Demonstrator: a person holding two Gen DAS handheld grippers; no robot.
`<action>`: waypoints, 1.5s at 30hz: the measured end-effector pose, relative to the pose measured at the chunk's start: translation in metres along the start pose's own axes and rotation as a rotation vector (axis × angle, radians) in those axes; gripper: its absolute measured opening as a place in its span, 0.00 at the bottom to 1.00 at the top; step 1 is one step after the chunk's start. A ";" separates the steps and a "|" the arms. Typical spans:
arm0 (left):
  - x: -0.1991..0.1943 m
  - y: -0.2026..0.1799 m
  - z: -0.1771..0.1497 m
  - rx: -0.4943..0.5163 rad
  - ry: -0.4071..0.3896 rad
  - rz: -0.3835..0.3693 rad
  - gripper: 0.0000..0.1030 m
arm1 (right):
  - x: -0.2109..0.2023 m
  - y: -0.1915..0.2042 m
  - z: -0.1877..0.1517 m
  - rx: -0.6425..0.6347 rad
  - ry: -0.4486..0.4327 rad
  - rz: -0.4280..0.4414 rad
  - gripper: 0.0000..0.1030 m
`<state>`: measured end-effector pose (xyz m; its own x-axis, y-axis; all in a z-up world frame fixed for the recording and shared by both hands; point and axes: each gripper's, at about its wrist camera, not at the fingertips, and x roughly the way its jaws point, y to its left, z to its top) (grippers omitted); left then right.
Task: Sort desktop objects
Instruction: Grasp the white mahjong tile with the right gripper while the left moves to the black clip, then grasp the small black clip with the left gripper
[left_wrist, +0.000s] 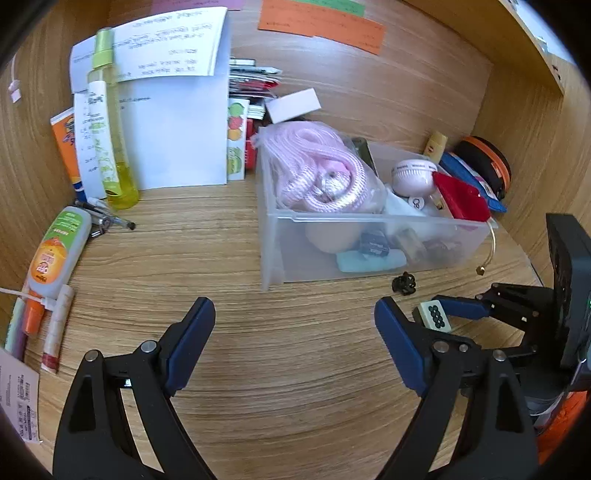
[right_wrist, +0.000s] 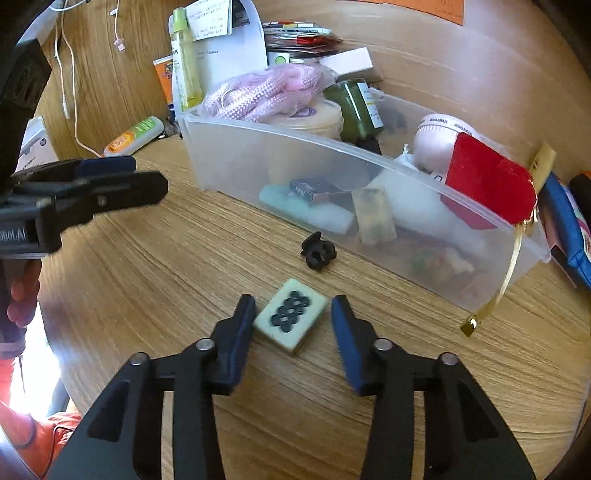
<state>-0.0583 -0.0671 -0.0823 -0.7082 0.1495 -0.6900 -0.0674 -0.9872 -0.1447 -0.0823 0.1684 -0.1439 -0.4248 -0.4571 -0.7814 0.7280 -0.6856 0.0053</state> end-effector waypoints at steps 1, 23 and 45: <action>0.001 -0.002 0.000 0.003 0.003 -0.002 0.86 | -0.001 -0.001 0.000 0.001 -0.002 0.003 0.35; 0.069 -0.095 0.016 0.124 0.139 -0.077 0.48 | -0.061 -0.080 -0.018 0.143 -0.138 -0.055 0.35; 0.053 -0.092 0.013 0.140 0.102 -0.110 0.18 | -0.081 -0.077 -0.012 0.130 -0.209 -0.023 0.35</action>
<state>-0.0991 0.0312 -0.0962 -0.6166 0.2548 -0.7449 -0.2428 -0.9616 -0.1279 -0.0976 0.2645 -0.0885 -0.5524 -0.5383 -0.6365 0.6471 -0.7582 0.0796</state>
